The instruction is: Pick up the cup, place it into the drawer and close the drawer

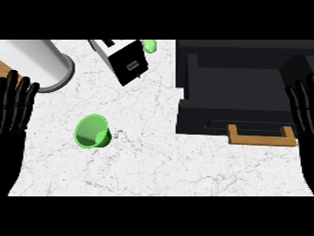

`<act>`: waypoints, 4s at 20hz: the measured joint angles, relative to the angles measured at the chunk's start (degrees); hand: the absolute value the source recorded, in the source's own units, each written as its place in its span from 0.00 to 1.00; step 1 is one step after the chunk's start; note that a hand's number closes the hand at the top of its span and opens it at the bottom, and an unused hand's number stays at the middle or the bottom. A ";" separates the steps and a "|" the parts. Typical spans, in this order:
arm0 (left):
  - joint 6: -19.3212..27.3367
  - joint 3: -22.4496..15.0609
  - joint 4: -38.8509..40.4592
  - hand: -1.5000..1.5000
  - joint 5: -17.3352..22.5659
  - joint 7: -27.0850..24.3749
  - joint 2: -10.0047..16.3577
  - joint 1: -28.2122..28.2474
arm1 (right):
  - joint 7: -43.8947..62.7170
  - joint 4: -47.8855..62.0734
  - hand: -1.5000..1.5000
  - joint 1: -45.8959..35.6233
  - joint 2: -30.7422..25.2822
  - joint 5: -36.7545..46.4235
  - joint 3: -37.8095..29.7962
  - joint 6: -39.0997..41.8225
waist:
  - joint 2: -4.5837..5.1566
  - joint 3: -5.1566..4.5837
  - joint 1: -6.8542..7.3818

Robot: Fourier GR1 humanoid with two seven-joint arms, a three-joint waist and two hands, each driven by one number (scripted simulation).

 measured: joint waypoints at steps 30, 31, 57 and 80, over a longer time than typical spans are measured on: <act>-2.48 12.23 33.25 0.00 10.01 -11.36 -3.38 0.43 | 2.87 11.93 0.00 -11.97 -2.80 -4.38 -3.42 8.07 | -0.44 -1.43 -2.65; -2.61 12.58 35.73 0.00 9.70 -13.00 -3.36 0.22 | 2.62 12.41 0.00 -12.50 -2.69 -3.99 -3.44 7.85 | -0.43 -1.44 -2.65; -7.80 20.68 100.28 0.00 5.49 -55.29 4.31 -18.04 | 4.84 14.19 0.00 -16.64 -4.68 -6.48 -7.80 10.24 | -0.27 -1.52 -3.22; -11.50 20.90 109.81 1.00 4.27 -59.36 2.99 -27.05 | 6.62 13.67 0.00 -17.49 -6.34 -8.72 -9.49 12.10 | 0.17 -1.66 -4.13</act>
